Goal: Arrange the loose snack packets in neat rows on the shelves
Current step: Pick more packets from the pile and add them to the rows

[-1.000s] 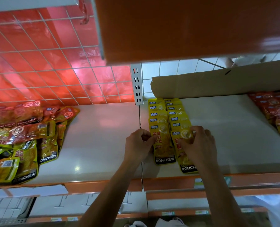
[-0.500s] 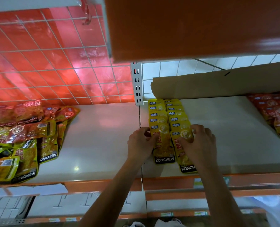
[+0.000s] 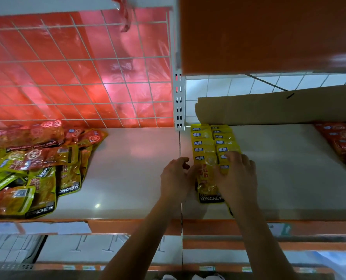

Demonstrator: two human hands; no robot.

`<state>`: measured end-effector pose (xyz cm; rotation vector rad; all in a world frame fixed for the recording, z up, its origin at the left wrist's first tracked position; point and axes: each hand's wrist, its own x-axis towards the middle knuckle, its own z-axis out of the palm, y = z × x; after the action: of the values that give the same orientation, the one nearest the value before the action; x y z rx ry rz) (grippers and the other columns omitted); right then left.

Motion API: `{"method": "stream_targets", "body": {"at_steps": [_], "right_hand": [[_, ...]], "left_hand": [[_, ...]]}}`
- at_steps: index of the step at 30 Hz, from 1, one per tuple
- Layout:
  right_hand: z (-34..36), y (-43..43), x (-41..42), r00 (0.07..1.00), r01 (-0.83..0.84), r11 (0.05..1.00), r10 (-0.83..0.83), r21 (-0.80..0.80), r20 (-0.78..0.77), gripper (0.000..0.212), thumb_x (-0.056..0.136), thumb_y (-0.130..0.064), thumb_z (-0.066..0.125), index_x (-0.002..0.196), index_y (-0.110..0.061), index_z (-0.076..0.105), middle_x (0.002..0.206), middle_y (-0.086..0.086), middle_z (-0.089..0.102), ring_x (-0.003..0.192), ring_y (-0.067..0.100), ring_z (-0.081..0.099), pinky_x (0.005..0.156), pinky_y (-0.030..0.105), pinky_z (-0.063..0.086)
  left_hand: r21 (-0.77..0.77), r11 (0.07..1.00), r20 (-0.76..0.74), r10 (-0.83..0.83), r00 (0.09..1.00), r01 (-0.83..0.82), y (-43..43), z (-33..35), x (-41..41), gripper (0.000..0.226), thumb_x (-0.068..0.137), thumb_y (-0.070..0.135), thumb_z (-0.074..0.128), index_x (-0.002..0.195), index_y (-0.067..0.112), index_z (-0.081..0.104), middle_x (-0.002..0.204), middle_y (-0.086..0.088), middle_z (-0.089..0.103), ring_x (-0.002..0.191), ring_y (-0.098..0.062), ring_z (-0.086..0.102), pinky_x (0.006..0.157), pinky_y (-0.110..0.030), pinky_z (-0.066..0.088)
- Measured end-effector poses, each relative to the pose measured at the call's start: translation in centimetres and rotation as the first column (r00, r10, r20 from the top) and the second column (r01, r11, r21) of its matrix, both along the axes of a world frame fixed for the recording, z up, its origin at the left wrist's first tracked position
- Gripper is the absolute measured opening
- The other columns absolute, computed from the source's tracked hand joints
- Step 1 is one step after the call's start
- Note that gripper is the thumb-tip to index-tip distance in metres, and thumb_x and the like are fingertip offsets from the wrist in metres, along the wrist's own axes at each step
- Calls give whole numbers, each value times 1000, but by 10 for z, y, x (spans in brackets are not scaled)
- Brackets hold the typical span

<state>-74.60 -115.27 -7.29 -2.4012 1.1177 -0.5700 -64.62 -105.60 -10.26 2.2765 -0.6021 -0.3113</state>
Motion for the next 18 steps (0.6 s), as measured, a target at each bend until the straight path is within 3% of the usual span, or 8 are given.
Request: {"method": "stream_targets", "body": {"at_steps": [3, 6, 9, 13, 18], "right_hand": [[1, 22, 18, 995, -97, 995, 97, -15, 11, 41, 85, -29, 67, 117, -6, 57, 115, 15, 59, 109, 32, 49, 92, 37, 38], [-1, 48, 40, 976, -219, 973, 218, -73, -22, 40, 85, -29, 67, 117, -7, 58, 114, 14, 61, 109, 32, 52, 92, 39, 41], [-7, 75, 61, 949, -315, 949, 315, -25, -24, 45, 88, -33, 62, 129, -17, 53, 128, 6, 57, 120, 26, 46, 98, 35, 39], [-15, 117, 93, 906, -423, 906, 423, -3, -31, 45, 91, -36, 58, 133, -23, 49, 136, -1, 53, 125, 20, 43, 102, 31, 38], [-17, 169, 129, 841, -540, 841, 540, -13, -18, 40, 92, -35, 56, 129, -18, 52, 131, 3, 55, 119, 23, 47, 96, 30, 42]], "left_hand": [[27, 999, 143, 25, 989, -30, 16, 1, 5, 41, 93, 45, 56, 127, 22, 59, 116, 3, 64, 92, -9, 63, 82, -21, 45], [59, 994, 272, 75, 959, -94, 40, 2, 13, 40, 93, 41, 57, 129, 22, 59, 128, 1, 61, 112, -15, 58, 96, -27, 44], [87, 980, 375, 133, 917, -177, 69, 3, 24, 41, 93, 40, 58, 129, 21, 59, 133, 0, 59, 119, -18, 53, 98, -28, 43], [105, 953, 447, 211, 869, -285, 115, 5, 42, 41, 90, 32, 63, 127, 15, 60, 127, -7, 61, 118, -26, 53, 94, -36, 46], [157, 886, 474, 321, 820, -437, 177, 6, 66, 42, 88, 30, 65, 124, 10, 59, 126, -11, 59, 117, -32, 48, 92, -40, 43]]}}
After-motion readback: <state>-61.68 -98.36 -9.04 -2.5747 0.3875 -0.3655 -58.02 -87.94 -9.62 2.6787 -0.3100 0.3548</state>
